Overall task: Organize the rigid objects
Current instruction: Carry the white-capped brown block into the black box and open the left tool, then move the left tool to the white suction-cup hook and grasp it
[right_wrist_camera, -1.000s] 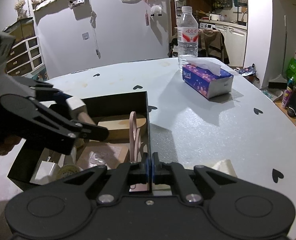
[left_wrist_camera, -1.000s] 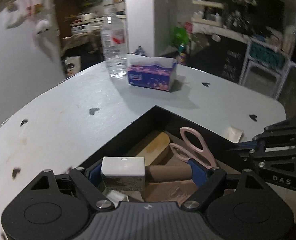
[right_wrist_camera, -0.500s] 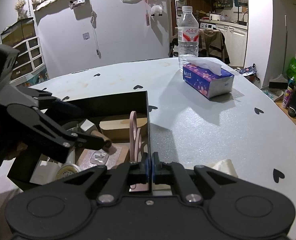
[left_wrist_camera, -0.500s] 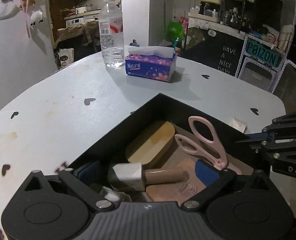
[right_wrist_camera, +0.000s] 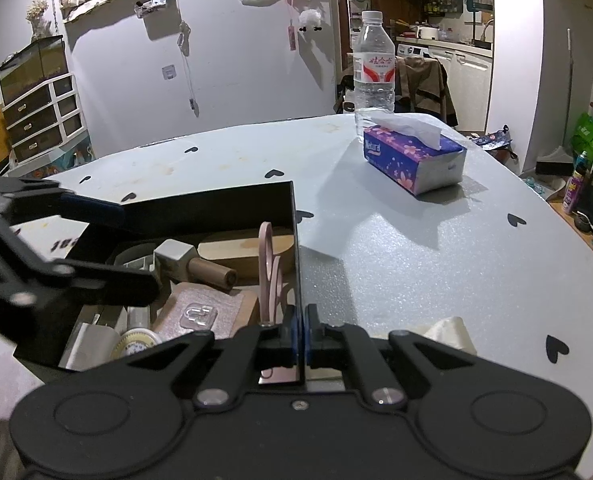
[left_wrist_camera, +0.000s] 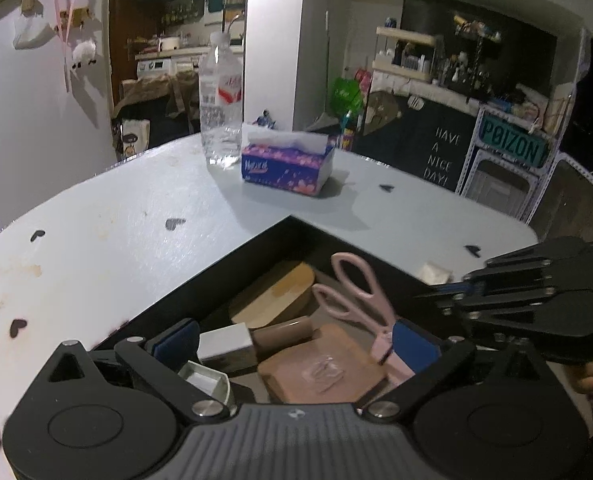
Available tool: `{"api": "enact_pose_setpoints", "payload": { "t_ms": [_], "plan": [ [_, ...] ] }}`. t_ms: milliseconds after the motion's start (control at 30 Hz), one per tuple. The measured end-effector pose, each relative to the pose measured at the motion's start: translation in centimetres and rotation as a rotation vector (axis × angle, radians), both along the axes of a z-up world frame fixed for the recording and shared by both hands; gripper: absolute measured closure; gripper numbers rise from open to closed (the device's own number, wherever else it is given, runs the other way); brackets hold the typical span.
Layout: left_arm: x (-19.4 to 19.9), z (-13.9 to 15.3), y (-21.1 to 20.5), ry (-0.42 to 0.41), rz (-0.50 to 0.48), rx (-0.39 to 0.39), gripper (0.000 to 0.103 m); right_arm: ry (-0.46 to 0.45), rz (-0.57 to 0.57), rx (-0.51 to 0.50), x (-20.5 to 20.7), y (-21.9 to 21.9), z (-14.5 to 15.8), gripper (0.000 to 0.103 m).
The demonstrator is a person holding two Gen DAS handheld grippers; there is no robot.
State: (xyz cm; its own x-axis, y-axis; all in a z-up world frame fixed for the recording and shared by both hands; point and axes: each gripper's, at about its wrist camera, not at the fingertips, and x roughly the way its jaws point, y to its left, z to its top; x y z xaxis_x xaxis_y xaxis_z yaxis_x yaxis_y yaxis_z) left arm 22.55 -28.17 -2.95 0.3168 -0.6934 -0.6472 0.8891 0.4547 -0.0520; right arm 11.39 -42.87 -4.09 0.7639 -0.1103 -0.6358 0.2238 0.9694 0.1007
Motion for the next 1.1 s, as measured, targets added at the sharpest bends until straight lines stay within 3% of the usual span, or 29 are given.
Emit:
{"api": "enact_pose_setpoints", "payload": {
  "t_ms": [267, 533, 900, 1100],
  "plan": [
    [-2.1, 1.5, 2.8, -0.017, 0.020, -0.084, 0.000, 0.007, -0.005, -0.005, 0.1, 0.1, 0.0, 0.099],
    [-2.5, 2.4, 8.0, -0.053, 0.181, -0.155, 0.000, 0.018, -0.009, -0.013, 0.3, 0.3, 0.0, 0.097],
    [-1.3, 1.1, 18.3, -0.058, 0.643, -0.213, 0.000, 0.028, -0.015, -0.022, 0.4, 0.5, 0.0, 0.098],
    [0.5, -0.7, 23.7, -0.023, 0.947, -0.163, 0.000, 0.032, -0.020, -0.025, 0.5, 0.6, 0.0, 0.098]
  ]
}}
